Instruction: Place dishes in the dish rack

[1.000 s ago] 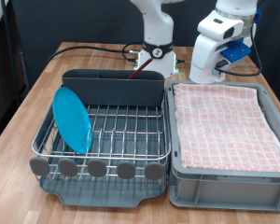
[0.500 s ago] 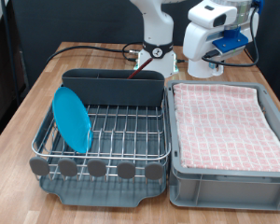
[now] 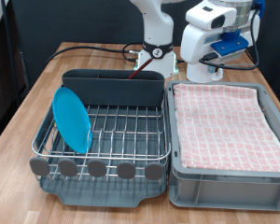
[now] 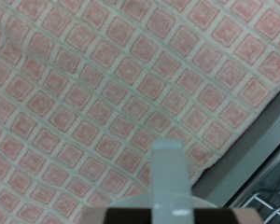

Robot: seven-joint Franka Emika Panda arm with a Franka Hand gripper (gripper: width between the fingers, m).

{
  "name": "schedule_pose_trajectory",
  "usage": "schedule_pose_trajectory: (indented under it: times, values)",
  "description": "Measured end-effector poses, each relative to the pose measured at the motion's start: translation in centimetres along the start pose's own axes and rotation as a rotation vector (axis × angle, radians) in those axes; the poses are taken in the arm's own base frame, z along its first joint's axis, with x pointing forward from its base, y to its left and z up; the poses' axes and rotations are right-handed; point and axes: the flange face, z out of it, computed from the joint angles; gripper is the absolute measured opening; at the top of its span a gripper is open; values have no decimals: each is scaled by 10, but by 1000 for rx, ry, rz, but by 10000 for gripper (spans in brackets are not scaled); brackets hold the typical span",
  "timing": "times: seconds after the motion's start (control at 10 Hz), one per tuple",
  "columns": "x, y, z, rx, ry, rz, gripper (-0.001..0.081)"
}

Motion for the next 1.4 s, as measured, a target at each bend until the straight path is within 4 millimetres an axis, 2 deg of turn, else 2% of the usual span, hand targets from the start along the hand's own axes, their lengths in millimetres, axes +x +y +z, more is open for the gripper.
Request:
schedule_pose_trajectory:
  times: [0.5, 1.0, 1.4]
  values:
    - [64, 30, 3, 25, 23, 60, 71]
    - [129, 26, 7, 9, 48, 257, 71]
    - [135, 32, 6, 18, 89, 279, 71]
